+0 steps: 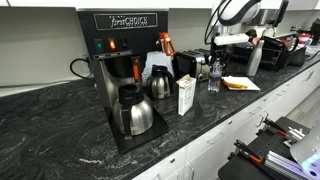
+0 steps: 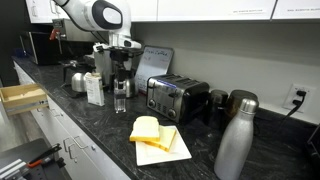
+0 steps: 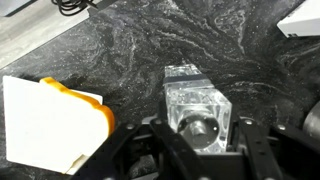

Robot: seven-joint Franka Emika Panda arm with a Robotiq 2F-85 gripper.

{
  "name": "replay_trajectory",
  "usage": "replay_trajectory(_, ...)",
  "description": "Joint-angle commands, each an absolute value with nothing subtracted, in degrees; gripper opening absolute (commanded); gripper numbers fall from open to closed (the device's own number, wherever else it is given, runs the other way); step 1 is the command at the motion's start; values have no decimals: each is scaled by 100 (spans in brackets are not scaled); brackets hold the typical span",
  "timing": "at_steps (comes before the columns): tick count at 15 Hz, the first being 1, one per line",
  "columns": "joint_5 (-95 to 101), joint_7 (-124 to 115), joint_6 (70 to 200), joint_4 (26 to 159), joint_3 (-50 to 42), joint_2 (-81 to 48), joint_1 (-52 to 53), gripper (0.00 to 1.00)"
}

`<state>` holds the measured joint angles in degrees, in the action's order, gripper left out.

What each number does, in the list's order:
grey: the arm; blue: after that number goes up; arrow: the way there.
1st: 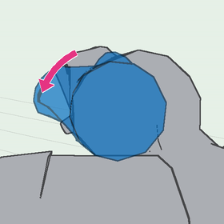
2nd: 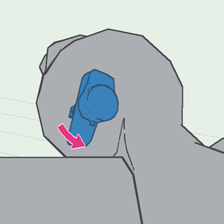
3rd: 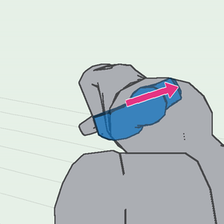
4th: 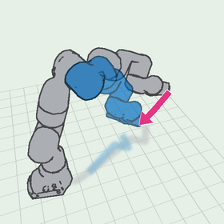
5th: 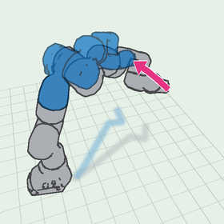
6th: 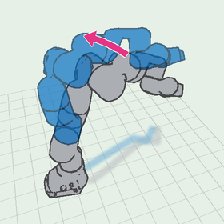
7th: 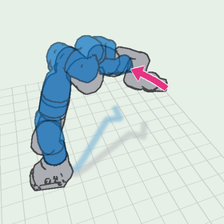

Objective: Move the glass bottle slightly backward

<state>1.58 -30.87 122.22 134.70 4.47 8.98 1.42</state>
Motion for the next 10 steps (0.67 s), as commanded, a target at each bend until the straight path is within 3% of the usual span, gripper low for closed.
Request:
replay_trajectory(1, -20, -3474, 12234, 13137, 469, 723, 107, 27)
replay_trajectory(2, 75, -3329, 12230, 13321, 461, 808, 122, 52)
replay_trajectory(8, 72, -3447, 12230, 13221, 460, 773, 128, 52)
replay_trajectory(9, 72, -3448, 12230, 13221, 460, 771, 128, 27)
replay_trajectory(10, 93, -3672, 12239, 13153, 492, 710, 130, 27)
